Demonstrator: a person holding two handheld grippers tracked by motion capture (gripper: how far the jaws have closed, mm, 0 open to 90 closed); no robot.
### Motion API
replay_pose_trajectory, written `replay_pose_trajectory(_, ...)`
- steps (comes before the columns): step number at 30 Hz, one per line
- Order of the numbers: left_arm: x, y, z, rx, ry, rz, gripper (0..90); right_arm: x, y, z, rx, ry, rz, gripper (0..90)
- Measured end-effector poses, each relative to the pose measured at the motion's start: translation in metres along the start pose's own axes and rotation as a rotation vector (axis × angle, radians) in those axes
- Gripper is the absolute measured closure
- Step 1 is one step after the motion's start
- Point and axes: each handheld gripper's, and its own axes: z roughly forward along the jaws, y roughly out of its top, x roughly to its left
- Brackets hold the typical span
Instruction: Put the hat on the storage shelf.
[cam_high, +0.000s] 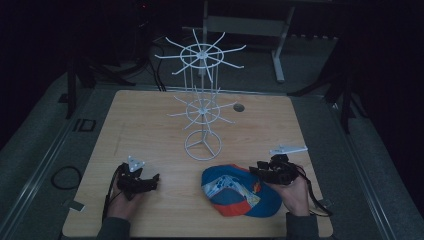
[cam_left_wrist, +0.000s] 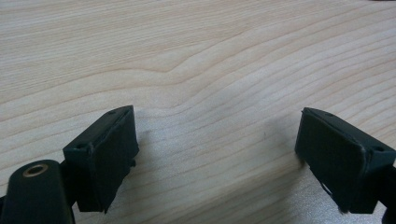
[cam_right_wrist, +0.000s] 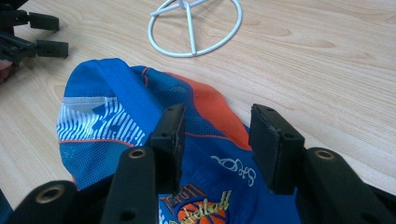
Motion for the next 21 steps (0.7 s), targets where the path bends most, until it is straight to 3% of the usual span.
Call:
replay_pose_trajectory(4,0.0,0.0,0.0,0.0,0.001,-0.001,13.4,0.001,0.001,0.0,-0.004,-0.006,-0.005,57.1)
replay_pose_trajectory(5,0.0,0.0,0.0,0.0,0.002,-0.003,13.4,0.003,0.003,-0.001,-0.027,-0.005,-0.008,59.3)
replay_pose_trajectory(15,0.0,0.0,0.0,0.0,0.003,-0.004,13.6,0.017,0.014,0.01,0.017,-0.054,-0.118,61.9)
replay_pose_trajectory(21,0.0,0.0,0.0,0.0,0.006,-0.006,13.8,0.023,0.017,0.008,-0.004,-0.065,-0.173,65.0)
